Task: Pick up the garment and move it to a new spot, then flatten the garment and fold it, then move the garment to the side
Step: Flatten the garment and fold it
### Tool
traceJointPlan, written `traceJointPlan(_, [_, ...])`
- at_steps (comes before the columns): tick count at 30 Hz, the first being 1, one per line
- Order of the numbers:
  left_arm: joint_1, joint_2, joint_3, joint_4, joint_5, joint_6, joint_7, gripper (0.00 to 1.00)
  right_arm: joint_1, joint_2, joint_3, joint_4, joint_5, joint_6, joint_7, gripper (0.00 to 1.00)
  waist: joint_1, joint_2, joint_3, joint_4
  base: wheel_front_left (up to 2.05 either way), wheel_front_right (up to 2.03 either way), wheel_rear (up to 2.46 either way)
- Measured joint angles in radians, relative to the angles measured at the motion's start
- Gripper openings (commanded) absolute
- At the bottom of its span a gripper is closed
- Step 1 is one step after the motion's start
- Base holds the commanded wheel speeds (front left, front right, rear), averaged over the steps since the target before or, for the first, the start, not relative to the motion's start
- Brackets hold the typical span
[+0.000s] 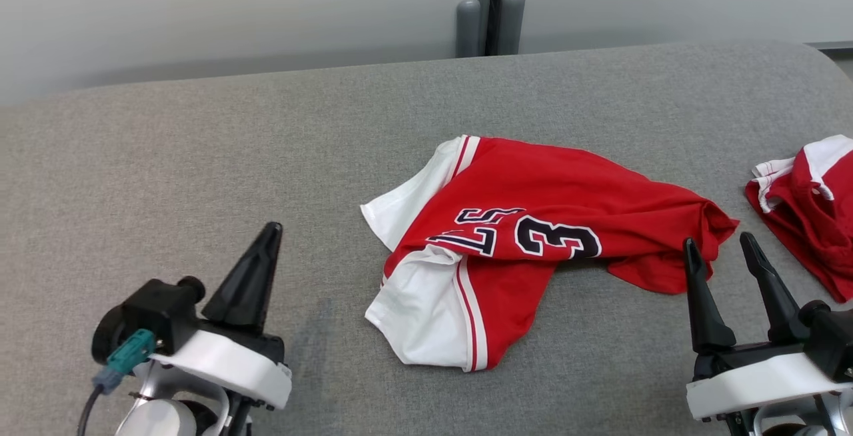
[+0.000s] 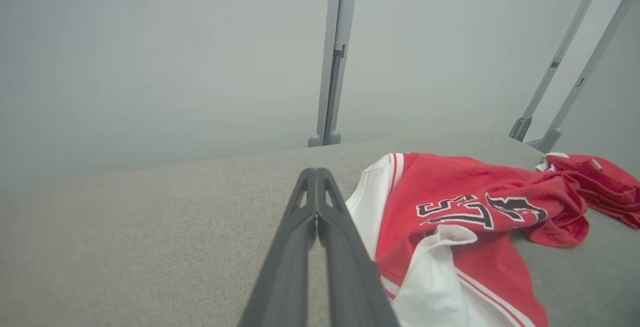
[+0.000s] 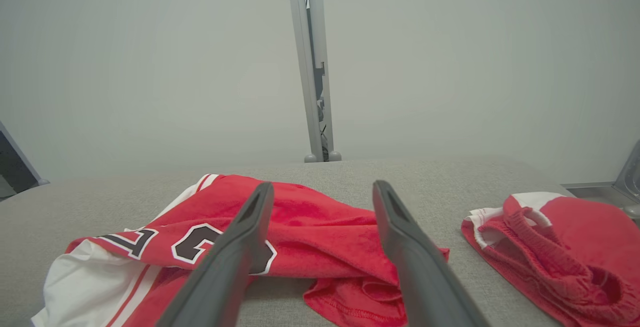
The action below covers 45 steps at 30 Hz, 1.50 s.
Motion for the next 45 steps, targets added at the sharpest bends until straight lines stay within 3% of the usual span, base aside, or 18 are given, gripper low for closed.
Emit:
traceJointPlan(1, [0.006,-0.001,0.015,-0.018,0.001,0.017,-0.016,0.0,0.0,0.0,-0.002,0.001,0.0,0.0,-0.001,1.0,0.0,0.0,-0.004,0.004,0.0,0.0,0.0])
traceJointPlan(2, [0.01,-0.001,0.032,-0.03,0.001,0.032,-0.029,0.24,0.0,0.0,-0.001,0.001,0.001,0.0,-0.001,1.0,0.0,0.0,-0.007,0.007,0.0,0.0,0.0])
traceJointPlan(3, [0.016,-0.002,0.045,-0.043,0.002,0.051,-0.038,1.0,0.0,0.0,-0.002,0.001,0.0,0.0,-0.001,1.0,0.0,0.0,-0.009,0.011,0.0,0.0,0.0])
traceJointPlan(8, [0.054,-0.02,0.11,-0.091,0.007,0.12,-0.109,1.0,-0.013,0.0,-0.005,0.0,-0.007,0.0,-0.001,1.0,0.0,0.0,-0.012,0.027,0.0,0.0,0.0])
traceJointPlan(13, [0.116,-0.02,0.147,-0.109,0.007,0.146,-0.168,1.0,-0.015,0.0,-0.01,0.001,-0.012,0.0,-0.001,1.0,0.0,0.0,-0.018,0.037,0.0,0.0,0.0])
traceJointPlan(32, [0.225,-0.012,0.103,-0.059,0.028,0.146,-0.179,1.0,0.083,0.0,-0.013,0.009,-0.016,0.0,0.033,1.0,-0.0001,0.0,-0.15,0.049,0.0,0.0,0.0])
traceJointPlan(45, [0.227,-0.006,0.094,-0.053,0.028,0.155,-0.162,1.0,0.098,0.0,-0.013,-0.009,-0.014,0.0,0.05,1.0,0.0,0.0,-0.162,0.052,0.0,0.0,0.0])
